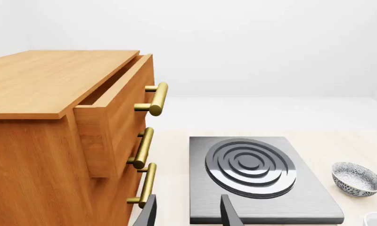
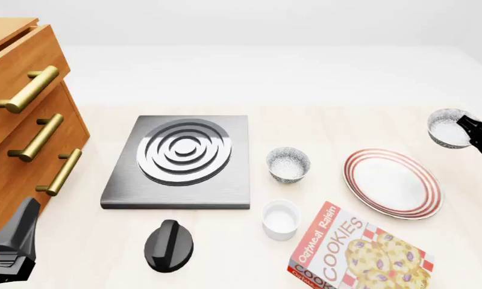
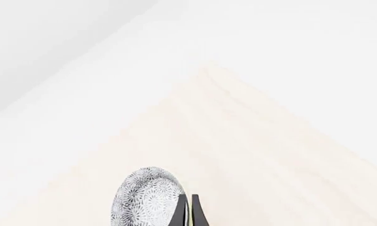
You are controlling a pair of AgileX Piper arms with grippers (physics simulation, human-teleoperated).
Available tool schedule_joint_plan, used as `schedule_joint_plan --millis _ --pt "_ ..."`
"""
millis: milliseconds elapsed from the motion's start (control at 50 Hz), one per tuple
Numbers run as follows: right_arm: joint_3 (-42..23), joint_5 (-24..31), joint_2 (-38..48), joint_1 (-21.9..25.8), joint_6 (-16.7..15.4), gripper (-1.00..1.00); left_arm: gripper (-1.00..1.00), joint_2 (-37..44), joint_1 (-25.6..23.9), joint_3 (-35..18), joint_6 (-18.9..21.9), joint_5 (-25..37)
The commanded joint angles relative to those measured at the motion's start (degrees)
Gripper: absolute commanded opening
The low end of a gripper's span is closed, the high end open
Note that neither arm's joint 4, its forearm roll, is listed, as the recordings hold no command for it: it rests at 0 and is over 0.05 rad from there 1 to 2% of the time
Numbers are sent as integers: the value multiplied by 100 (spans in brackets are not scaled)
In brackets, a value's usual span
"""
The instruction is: Pick the akita bowl next to the plate and place it on the plate.
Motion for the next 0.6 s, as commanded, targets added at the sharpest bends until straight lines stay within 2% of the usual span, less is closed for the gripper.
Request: schedule_joint_plan --millis 20,600 --pt "169 58 -381 102 64 -100 100 0 0 0 0 0" --pt "613 173 -1135 475 184 -100 100 0 0 0 0 0"
